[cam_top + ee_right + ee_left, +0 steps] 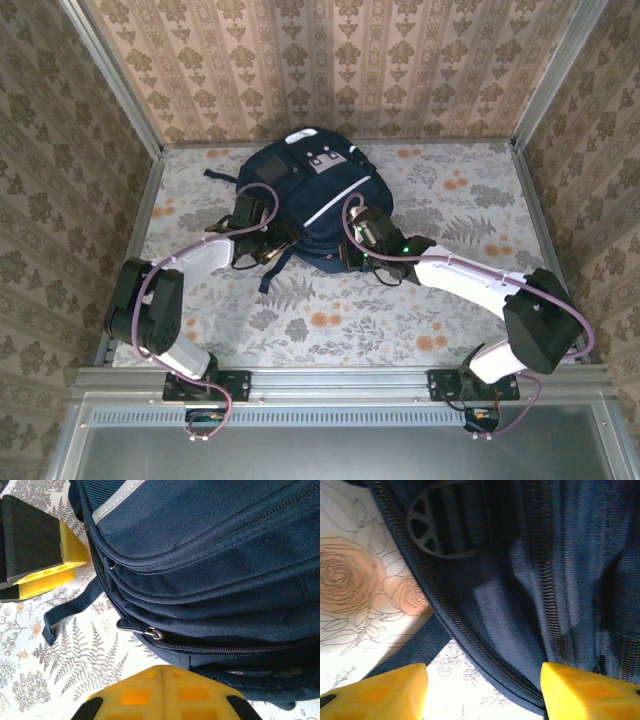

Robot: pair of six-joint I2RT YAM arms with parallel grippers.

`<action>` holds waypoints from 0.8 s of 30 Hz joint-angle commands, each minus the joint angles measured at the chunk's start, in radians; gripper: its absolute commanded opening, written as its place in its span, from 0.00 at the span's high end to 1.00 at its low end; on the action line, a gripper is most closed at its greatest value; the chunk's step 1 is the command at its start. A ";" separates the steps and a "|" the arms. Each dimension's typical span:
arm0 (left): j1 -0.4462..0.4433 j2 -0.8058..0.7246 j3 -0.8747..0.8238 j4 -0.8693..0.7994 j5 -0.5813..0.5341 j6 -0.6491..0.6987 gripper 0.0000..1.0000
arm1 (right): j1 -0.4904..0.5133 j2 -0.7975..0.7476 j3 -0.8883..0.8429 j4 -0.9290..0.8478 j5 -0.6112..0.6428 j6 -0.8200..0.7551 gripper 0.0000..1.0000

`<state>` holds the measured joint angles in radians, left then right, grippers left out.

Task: Pack books, pencil case, and school supplies into a backpack

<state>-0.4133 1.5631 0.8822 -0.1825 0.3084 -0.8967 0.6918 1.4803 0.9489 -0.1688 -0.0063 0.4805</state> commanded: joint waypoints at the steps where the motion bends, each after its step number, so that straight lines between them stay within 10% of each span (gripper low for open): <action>1: -0.007 -0.017 -0.003 0.063 0.015 0.002 0.41 | -0.005 0.000 -0.002 -0.073 0.019 0.036 0.91; 22: -0.004 0.181 -0.072 0.523 0.040 -0.207 0.59 | -0.087 0.006 -0.131 0.109 -0.152 0.157 0.96; 24: -0.006 0.178 -0.056 0.518 0.011 -0.208 0.74 | -0.087 0.015 -0.132 0.105 -0.159 0.161 0.96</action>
<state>-0.4191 1.7245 0.7959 0.2947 0.3744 -1.0801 0.6064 1.4837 0.8268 -0.1013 -0.1139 0.6121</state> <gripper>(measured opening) 0.307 0.068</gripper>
